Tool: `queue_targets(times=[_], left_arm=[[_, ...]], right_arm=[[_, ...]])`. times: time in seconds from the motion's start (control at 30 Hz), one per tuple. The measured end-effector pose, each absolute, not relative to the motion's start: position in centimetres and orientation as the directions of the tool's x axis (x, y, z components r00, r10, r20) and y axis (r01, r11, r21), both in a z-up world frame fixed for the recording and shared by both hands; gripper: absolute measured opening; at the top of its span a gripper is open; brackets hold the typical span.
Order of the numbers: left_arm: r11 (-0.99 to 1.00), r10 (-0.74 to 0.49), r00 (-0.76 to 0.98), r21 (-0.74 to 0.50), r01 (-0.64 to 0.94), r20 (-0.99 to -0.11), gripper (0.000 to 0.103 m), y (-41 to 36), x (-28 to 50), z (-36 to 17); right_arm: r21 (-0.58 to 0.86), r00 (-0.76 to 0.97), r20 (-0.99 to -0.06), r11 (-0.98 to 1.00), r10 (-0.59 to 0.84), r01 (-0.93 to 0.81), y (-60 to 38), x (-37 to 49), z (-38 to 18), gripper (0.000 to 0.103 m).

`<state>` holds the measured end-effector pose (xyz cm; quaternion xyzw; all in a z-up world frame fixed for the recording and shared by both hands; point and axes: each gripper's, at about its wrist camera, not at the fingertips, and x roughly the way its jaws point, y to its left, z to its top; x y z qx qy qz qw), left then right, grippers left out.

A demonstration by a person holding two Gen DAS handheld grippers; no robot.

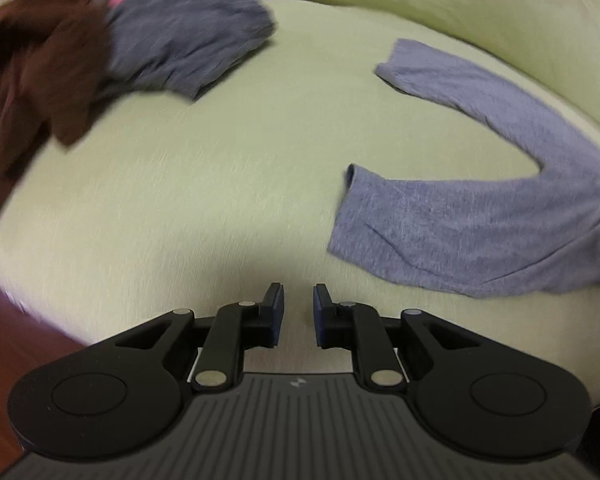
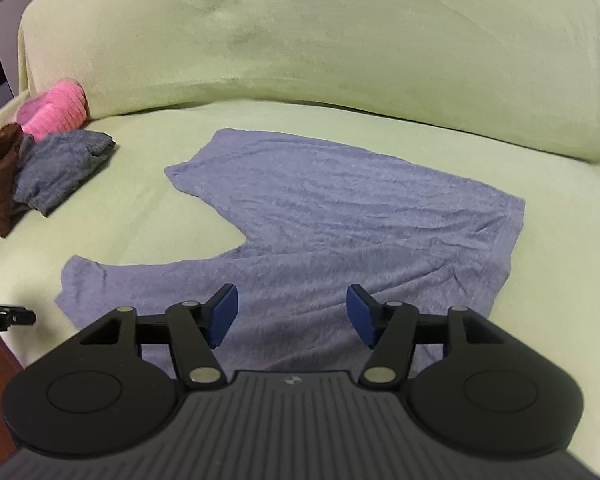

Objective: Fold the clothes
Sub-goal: 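Grasp the t-shirt hem with the left gripper and tug it straight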

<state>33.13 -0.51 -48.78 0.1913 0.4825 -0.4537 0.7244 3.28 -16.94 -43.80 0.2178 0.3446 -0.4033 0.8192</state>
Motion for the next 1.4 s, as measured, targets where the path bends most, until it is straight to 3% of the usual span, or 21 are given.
queue_targets(times=[0.1, 0.17, 0.27, 0.37, 0.43, 0.5, 0.53, 0.77, 0.87, 1.07, 1.23, 1.4], left_arm=[[0.538, -0.480, 0.094, -0.208, 0.817, -0.872, 0.026, -1.2, 33.6, -50.0], [0.554, -0.536, 0.068, -0.289, 0.781, -0.842, 0.040, -1.7, 34.0, -50.0], [0.578, -0.566, 0.049, -0.353, 0.736, -0.823, 0.047, -2.6, 34.2, -50.2], [0.594, -0.595, 0.026, -0.418, 0.687, -0.804, 0.047, -3.0, 34.4, -50.7], [0.600, -0.617, 0.012, -0.460, 0.654, -0.787, 0.045, -3.2, 34.4, -51.0], [0.597, -0.607, 0.020, -0.440, 0.671, -0.794, 0.033, -3.7, 33.8, -51.0], [0.593, -0.595, 0.019, -0.423, 0.685, -0.803, 0.000, -4.1, 33.7, -51.1], [0.555, -0.571, 0.106, -0.288, 0.780, -0.814, 0.000, -2.4, 31.7, -48.9], [0.552, -0.471, 0.142, -0.165, 0.817, -0.870, 0.000, -1.5, 31.5, -49.5], [0.533, -0.416, 0.184, -0.075, 0.843, -0.891, 0.004, -0.2, 30.6, -49.0], [0.511, -0.520, 0.136, -0.180, 0.841, -0.844, 0.009, -2.4, 32.6, -46.1], [0.501, -0.498, 0.040, -0.250, 0.828, -0.866, 0.010, -7.3, 34.2, -48.1]], right_arm=[[0.091, 0.446, -0.743, 0.585, -0.499, 0.806, -16.5, 3.4, -44.1, 0.057], [0.092, 0.448, -0.748, 0.592, -0.489, 0.801, -16.2, 3.5, -44.3, 0.057], [0.098, 0.444, -0.758, 0.589, -0.478, 0.802, -15.8, 3.5, -44.9, 0.058], [0.103, 0.439, -0.767, 0.585, -0.468, 0.805, -16.0, 3.7, -45.4, 0.058], [0.104, 0.436, -0.772, 0.583, -0.464, 0.806, -15.9, 3.8, -45.8, 0.058], [0.105, 0.437, -0.772, 0.586, -0.461, 0.803, -15.9, 4.1, -45.9, 0.058], [0.105, 0.439, -0.772, 0.589, -0.459, 0.801, -15.9, 4.2, -46.0, 0.058], [0.106, 0.460, -0.766, 0.617, -0.450, 0.780, -15.8, 4.5, -45.7, 0.058], [0.101, 0.467, -0.767, 0.636, -0.439, 0.765, -15.9, 5.1, -45.8, 0.058], [0.089, 0.469, -0.774, 0.660, -0.426, 0.746, -16.2, 6.2, -45.8, 0.058], [0.091, 0.454, -0.781, 0.640, -0.429, 0.763, -16.5, 5.4, -46.2, 0.058], [0.097, 0.436, -0.792, 0.617, -0.428, 0.781, -16.8, 4.4, -46.7, 0.058]])
